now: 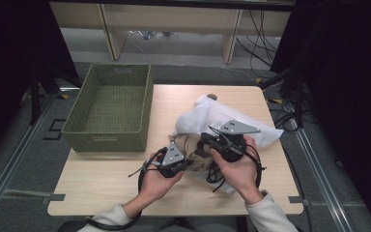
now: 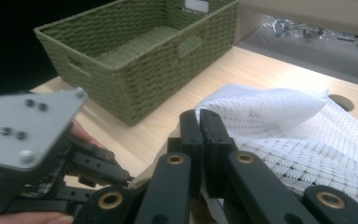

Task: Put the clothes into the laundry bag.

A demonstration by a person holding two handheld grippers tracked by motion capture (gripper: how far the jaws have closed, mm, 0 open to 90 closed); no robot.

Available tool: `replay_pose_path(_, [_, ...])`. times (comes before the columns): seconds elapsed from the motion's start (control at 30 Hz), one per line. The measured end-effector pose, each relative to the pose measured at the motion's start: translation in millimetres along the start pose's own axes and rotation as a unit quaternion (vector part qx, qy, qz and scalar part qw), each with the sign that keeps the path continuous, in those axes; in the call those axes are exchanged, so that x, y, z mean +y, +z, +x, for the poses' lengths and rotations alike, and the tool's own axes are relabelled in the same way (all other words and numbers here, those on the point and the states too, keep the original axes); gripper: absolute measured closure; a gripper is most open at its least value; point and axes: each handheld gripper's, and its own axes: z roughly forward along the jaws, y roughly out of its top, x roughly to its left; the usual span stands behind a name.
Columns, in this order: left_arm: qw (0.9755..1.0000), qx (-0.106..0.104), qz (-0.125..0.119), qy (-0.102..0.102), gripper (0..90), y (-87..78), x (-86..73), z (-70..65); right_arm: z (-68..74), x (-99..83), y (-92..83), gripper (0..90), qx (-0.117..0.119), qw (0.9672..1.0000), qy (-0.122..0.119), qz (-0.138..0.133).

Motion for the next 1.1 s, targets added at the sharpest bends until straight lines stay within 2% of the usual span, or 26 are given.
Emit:
replay_pose_path(0.13, [0.9996,-0.001,-0.030,-0.002,89.3,-10.3,13.5,-8.8,6.3,3.0,-4.1,89.8,0.024,0.9996,0.003,-0.015])
replay_pose_path(0.17, [0.9992,0.001,-0.041,0.001,89.3,-13.2,17.0,-10.7,8.7,4.2,-7.5,89.8,0.020,0.9997,0.007,-0.015])
replay_pose_path(0.23, [0.9983,0.006,-0.057,0.010,89.3,-20.0,24.6,-14.6,11.6,7.3,-12.6,89.8,0.037,0.9991,0.014,-0.016])
replay_pose_path(0.33, [0.9969,0.010,-0.076,0.017,89.3,-29.0,36.0,-18.7,14.4,11.4,-18.5,89.8,0.048,0.9983,0.004,-0.032])
replay_pose_path(0.4, [0.9962,0.014,-0.083,0.023,89.3,-32.7,42.5,-20.7,16.6,13.2,-21.8,89.8,0.051,0.9980,0.007,-0.036])
replay_pose_path(0.47, [0.9954,0.026,-0.081,0.044,89.3,-30.9,46.7,-21.5,17.8,14.1,-24.2,89.8,0.052,0.9981,0.005,-0.033])
replay_pose_path(0.53, [0.9955,0.035,-0.072,0.050,89.2,-22.2,45.2,-18.3,16.9,13.6,-22.6,89.8,0.048,0.9982,0.000,-0.036])
replay_pose_path(0.57, [0.9961,0.039,-0.062,0.049,89.2,-15.1,42.7,-14.9,17.1,12.7,-20.5,89.8,0.055,0.9979,0.008,-0.034])
replay_pose_path(0.67, [0.9969,0.049,-0.037,0.049,89.1,8.2,32.9,-5.0,16.8,10.9,-19.7,89.8,0.052,0.9982,0.019,-0.023])
replay_pose_path(0.7, [0.9974,0.049,-0.032,0.042,89.0,15.5,29.7,-3.5,16.4,10.7,-19.2,89.8,0.049,0.9983,0.018,-0.025])
replay_pose_path(0.73, [0.9970,0.052,-0.029,0.050,89.0,23.9,26.7,-1.2,14.6,10.7,-17.6,89.8,0.055,0.9980,0.006,-0.032])
replay_pose_path(0.77, [0.9967,0.055,-0.021,0.056,89.0,28.1,25.0,-0.1,13.8,10.8,-19.1,89.8,0.047,0.9985,0.006,-0.028])
replay_pose_path(0.8, [0.9972,0.055,-0.015,0.047,89.0,35.0,22.1,0.5,13.6,10.6,-19.1,89.8,0.043,0.9987,0.009,-0.028])
replay_pose_path(0.83, [0.9973,0.056,-0.013,0.046,88.9,38.4,20.8,1.1,13.3,10.2,-18.0,89.8,0.045,0.9984,0.016,-0.030])
replay_pose_path(0.87, [0.9969,0.061,-0.008,0.049,88.9,42.7,19.2,2.3,12.0,9.8,-16.9,89.8,0.047,0.9982,0.012,-0.034])
replay_pose_path(0.9, [0.9969,0.061,-0.007,0.049,88.8,45.0,18.5,2.6,9.6,9.3,-17.4,89.8,0.036,0.9988,0.006,-0.031])
replay_pose_path(0.93, [0.9970,0.060,-0.009,0.048,88.7,47.6,17.7,2.3,9.3,9.0,-17.6,89.8,0.035,0.9989,0.009,-0.030])
replay_pose_path(0.97, [0.9967,0.058,0.003,0.056,88.6,49.2,17.3,3.3,8.3,8.7,-18.2,89.8,0.036,0.9989,0.010,-0.028])
replay_pose_path(1.03, [0.9965,0.058,0.004,0.061,88.4,52.8,16.5,3.3,7.2,8.2,-17.2,89.8,0.034,0.9989,0.013,-0.031])
replay_pose_path(1.07, [0.9961,0.057,0.004,0.067,88.1,54.2,16.3,4.6,7.3,8.1,-16.9,89.8,0.041,0.9985,0.023,-0.027])
replay_pose_path(1.1, [0.9965,0.055,0.003,0.063,87.5,54.9,15.8,4.6,5.7,8.2,-17.5,89.8,0.036,0.9989,0.019,-0.024])
